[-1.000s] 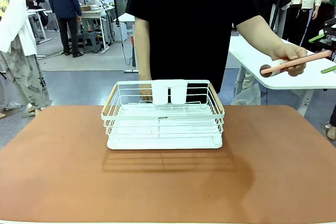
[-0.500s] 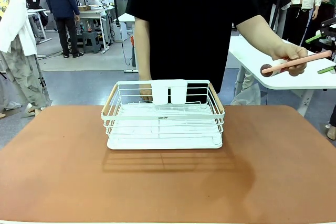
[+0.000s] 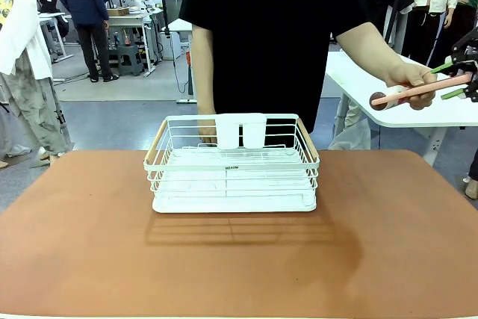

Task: Clean the table.
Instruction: Pick up the Lint Roller when the human hands it over.

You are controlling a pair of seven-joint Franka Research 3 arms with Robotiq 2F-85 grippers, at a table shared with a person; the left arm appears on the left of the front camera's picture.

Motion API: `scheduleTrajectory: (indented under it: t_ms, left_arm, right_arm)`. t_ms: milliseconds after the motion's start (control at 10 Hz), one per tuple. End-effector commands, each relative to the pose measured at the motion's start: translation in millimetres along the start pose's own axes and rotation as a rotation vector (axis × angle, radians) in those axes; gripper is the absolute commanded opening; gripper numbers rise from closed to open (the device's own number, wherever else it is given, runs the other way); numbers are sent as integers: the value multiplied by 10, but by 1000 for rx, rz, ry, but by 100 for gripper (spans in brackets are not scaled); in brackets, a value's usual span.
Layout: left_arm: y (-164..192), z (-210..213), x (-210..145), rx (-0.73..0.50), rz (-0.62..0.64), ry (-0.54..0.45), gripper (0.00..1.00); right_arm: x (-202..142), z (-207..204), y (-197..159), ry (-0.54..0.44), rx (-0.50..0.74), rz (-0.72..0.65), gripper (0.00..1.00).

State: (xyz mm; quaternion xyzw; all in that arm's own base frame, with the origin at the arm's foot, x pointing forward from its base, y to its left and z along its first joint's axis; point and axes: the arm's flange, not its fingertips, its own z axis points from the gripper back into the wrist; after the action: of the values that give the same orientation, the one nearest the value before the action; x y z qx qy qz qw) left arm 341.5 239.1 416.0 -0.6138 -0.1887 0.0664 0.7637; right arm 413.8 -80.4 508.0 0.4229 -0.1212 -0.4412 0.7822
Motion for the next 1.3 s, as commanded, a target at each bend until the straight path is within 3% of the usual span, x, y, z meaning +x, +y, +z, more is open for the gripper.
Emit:
scheduleTrajectory:
  t_ms: [0,200,1200]
  left_arm:
    - [-7,21,-20,-9,-4,-5,100]
    - [-7,21,-20,-9,-4,-5,100]
    - [-7,21,-20,-9,-4,-5,100]
  right_arm:
    - [-29,-68,-10,-21,7,4,14]
    - [-28,-73,1,-25,11,4,0]
    - [5,-22,8,-11,0,3,0]
